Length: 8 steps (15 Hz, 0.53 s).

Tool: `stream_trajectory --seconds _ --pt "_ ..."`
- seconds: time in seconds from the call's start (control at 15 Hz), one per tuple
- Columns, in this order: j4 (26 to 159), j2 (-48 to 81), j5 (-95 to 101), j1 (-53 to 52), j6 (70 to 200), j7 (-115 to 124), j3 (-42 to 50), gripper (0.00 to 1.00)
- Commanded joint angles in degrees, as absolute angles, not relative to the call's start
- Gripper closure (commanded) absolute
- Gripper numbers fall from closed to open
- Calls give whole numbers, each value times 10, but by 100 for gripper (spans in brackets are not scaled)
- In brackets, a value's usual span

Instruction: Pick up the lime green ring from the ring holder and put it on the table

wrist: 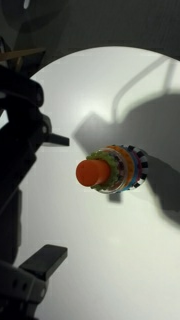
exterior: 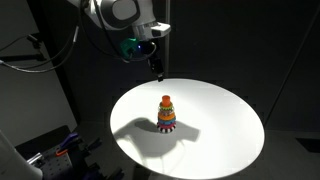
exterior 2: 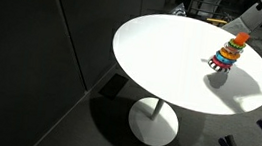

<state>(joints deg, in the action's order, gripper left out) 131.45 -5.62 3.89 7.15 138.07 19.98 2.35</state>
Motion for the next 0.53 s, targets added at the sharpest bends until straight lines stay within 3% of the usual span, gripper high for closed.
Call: stream_trajectory --seconds 0.0,0.47 --pt "1314 -16 40 70 1437 189 35 0" --pt "1319 57 46 63 1514 174 50 0"
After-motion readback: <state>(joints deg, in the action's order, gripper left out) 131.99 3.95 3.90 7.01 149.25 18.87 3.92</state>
